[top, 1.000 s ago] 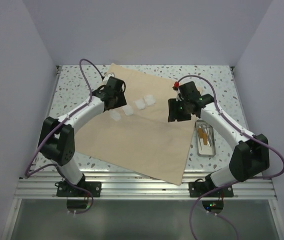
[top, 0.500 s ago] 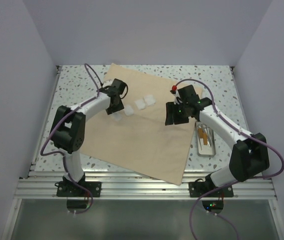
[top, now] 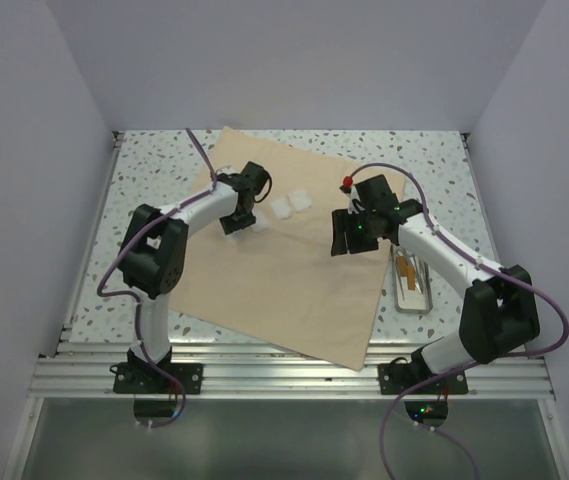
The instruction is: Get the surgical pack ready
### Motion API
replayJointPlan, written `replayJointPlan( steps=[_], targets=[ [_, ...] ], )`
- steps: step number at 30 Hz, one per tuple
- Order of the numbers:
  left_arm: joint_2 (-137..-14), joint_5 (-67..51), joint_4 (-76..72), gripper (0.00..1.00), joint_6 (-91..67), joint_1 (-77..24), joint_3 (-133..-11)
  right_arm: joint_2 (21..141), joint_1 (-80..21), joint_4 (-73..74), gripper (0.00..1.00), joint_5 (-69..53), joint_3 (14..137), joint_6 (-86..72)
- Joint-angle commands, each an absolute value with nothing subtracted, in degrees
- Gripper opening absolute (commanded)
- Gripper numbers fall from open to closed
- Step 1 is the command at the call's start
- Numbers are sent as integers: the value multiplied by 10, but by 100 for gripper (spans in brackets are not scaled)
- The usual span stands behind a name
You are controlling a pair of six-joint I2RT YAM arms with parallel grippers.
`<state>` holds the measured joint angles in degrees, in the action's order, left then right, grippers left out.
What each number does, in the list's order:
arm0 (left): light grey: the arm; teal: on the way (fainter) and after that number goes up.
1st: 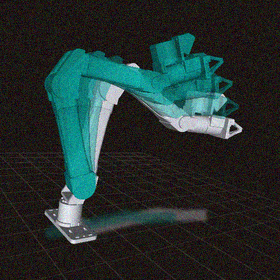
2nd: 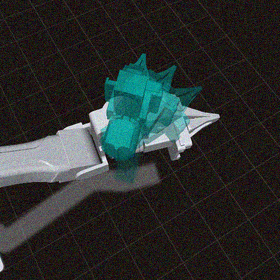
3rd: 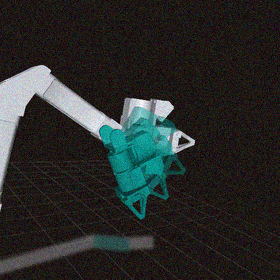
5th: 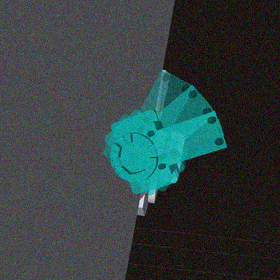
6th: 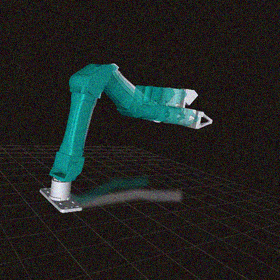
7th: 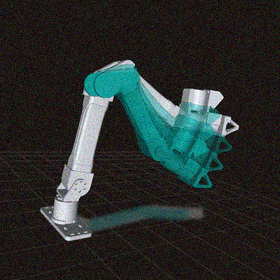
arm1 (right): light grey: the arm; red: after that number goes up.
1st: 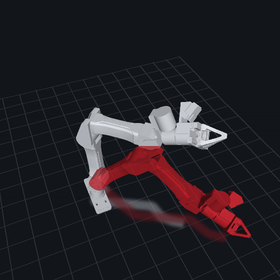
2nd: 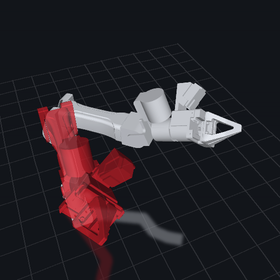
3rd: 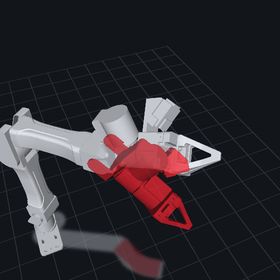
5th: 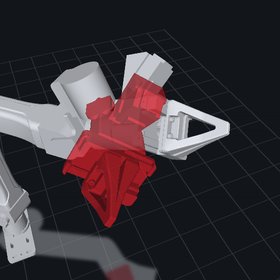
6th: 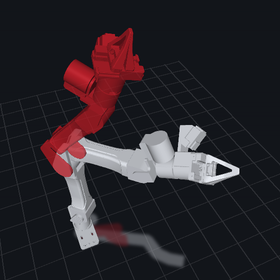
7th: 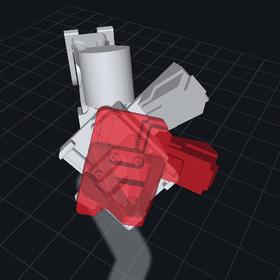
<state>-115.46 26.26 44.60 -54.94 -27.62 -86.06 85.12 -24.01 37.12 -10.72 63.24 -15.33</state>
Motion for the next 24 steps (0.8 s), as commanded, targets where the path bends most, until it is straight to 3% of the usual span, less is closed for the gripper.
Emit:
replayJointPlan(
  steps=[1,18,24],
  targets=[
    [-1163,285,459,43,-567,-287,-886,834,-242,351,57,-122,629,-145],
    [-1191,294,458,41,-555,-288,-905,841,-243,344,57,-125,621,-141],
    [-1194,293,455,33,-555,-287,-902,838,-243,343,58,-126,620,-139]
  ],
)
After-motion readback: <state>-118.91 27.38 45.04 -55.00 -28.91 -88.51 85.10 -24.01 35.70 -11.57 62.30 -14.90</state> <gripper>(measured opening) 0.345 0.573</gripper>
